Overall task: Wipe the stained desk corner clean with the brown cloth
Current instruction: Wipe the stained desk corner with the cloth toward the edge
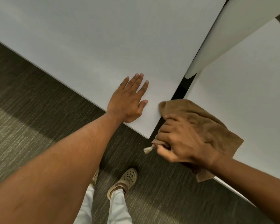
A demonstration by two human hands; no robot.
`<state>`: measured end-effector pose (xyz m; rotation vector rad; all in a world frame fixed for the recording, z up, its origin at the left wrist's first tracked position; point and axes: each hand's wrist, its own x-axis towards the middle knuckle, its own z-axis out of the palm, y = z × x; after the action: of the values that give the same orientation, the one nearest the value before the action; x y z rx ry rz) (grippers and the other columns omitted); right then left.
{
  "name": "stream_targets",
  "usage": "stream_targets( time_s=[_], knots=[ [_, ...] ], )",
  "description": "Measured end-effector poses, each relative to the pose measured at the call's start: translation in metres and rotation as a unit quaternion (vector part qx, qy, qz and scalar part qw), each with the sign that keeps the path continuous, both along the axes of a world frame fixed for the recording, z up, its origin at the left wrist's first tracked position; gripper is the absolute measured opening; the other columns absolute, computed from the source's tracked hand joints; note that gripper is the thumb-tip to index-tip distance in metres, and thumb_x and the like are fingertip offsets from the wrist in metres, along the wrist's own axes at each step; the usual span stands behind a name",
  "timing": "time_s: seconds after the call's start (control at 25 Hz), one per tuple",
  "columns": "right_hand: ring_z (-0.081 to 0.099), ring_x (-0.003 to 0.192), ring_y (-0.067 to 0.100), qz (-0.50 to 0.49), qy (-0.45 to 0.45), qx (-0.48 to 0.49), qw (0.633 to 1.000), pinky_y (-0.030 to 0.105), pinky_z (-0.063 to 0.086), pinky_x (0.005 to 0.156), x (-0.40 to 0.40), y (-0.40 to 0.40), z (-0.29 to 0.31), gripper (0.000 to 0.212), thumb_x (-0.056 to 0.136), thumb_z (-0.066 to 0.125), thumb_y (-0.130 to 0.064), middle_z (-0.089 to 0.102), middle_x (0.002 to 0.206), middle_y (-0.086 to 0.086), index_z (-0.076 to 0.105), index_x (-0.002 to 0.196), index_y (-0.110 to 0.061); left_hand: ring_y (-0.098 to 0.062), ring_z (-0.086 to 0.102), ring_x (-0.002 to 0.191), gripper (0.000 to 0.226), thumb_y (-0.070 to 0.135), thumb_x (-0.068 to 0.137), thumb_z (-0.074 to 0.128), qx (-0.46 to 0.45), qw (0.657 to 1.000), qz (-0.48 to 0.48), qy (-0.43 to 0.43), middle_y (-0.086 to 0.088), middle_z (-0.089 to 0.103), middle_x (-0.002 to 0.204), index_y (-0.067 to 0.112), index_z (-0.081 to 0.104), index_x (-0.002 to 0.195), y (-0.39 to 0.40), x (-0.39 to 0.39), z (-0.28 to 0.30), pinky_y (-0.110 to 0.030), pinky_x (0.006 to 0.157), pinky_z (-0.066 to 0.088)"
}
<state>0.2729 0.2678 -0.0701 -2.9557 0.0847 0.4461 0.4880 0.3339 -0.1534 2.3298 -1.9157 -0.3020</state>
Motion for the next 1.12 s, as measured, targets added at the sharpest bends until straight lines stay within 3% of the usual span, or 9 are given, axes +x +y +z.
stream_targets(
  time_s=[0.12, 0.28, 0.48, 0.68, 0.88, 1.04, 1.12],
  knots=[
    [0.056, 0.073, 0.012, 0.013, 0.018, 0.015, 1.000, 0.035, 0.034, 0.100, 0.004, -0.012, 0.003, 0.045, 0.095, 0.029, -0.051, 0.065, 0.075, -0.010, 0.064, 0.078, -0.030, -0.023, -0.006, 0.153, 0.069, 0.052, 0.098, 0.011, 0.000, 1.000, 0.002, 0.001, -0.011, -0.004, 0.166, 0.017, -0.001, 0.157, 0.002, 0.000, 0.001, -0.042, 0.124, 0.000],
    [0.052, 0.067, 0.014, -0.110, -0.076, -0.031, 0.991, 0.032, 0.030, 0.108, 0.018, -0.071, 0.009, 0.045, 0.094, 0.036, -0.042, 0.062, 0.063, -0.008, 0.061, 0.061, -0.026, -0.023, -0.007, 0.153, 0.069, 0.051, 0.098, 0.010, 0.004, 1.000, 0.000, 0.002, -0.011, -0.005, 0.166, 0.017, -0.002, 0.157, 0.003, 0.002, 0.001, -0.041, 0.124, -0.001],
    [0.056, 0.075, 0.016, -0.192, -0.075, -0.045, 0.978, 0.028, 0.017, 0.117, 0.023, -0.082, 0.006, 0.039, 0.090, 0.043, -0.034, 0.066, 0.066, -0.005, 0.063, 0.059, -0.019, -0.023, -0.004, 0.153, 0.069, 0.051, 0.099, 0.012, -0.004, 1.000, 0.001, 0.009, -0.011, -0.003, 0.166, 0.017, 0.001, 0.157, 0.002, 0.002, -0.001, -0.041, 0.124, 0.000],
    [0.052, 0.070, 0.010, -0.123, -0.047, -0.024, 0.991, 0.029, 0.019, 0.113, 0.005, -0.012, 0.004, 0.039, 0.092, 0.042, -0.038, 0.063, 0.063, -0.008, 0.065, 0.063, -0.027, -0.023, -0.005, 0.153, 0.070, 0.051, 0.098, 0.012, -0.004, 1.000, 0.001, 0.007, -0.012, -0.002, 0.166, 0.016, 0.000, 0.157, 0.001, 0.002, -0.002, -0.042, 0.124, 0.000],
    [0.055, 0.092, 0.012, -0.056, -0.002, -0.011, 0.998, 0.034, 0.018, 0.116, -0.014, 0.018, 0.001, 0.042, 0.096, 0.032, -0.047, 0.067, 0.086, -0.007, 0.069, 0.084, -0.029, -0.023, -0.004, 0.153, 0.070, 0.052, 0.097, 0.010, -0.002, 1.000, 0.003, 0.007, -0.012, -0.002, 0.166, 0.016, 0.001, 0.157, 0.002, 0.000, -0.001, -0.041, 0.124, -0.001],
    [0.054, 0.108, 0.013, -0.221, -0.075, -0.020, 0.972, 0.037, 0.020, 0.117, 0.000, -0.034, 0.000, 0.042, 0.096, 0.032, -0.044, 0.070, 0.098, -0.007, 0.070, 0.088, -0.030, -0.023, -0.006, 0.153, 0.070, 0.052, 0.097, 0.010, 0.003, 1.000, 0.000, 0.009, -0.011, -0.003, 0.166, 0.017, 0.000, 0.157, 0.002, 0.002, -0.001, -0.041, 0.124, -0.001],
    [0.050, 0.122, 0.017, -0.300, -0.105, -0.031, 0.948, 0.042, 0.021, 0.118, -0.004, -0.035, -0.007, 0.041, 0.096, 0.033, -0.043, 0.067, 0.119, -0.003, 0.070, 0.105, -0.029, -0.023, -0.007, 0.153, 0.070, 0.052, 0.098, 0.011, 0.007, 1.000, -0.002, 0.010, -0.011, -0.005, 0.166, 0.017, -0.001, 0.157, 0.002, 0.002, -0.001, -0.042, 0.124, -0.001]
  ],
)
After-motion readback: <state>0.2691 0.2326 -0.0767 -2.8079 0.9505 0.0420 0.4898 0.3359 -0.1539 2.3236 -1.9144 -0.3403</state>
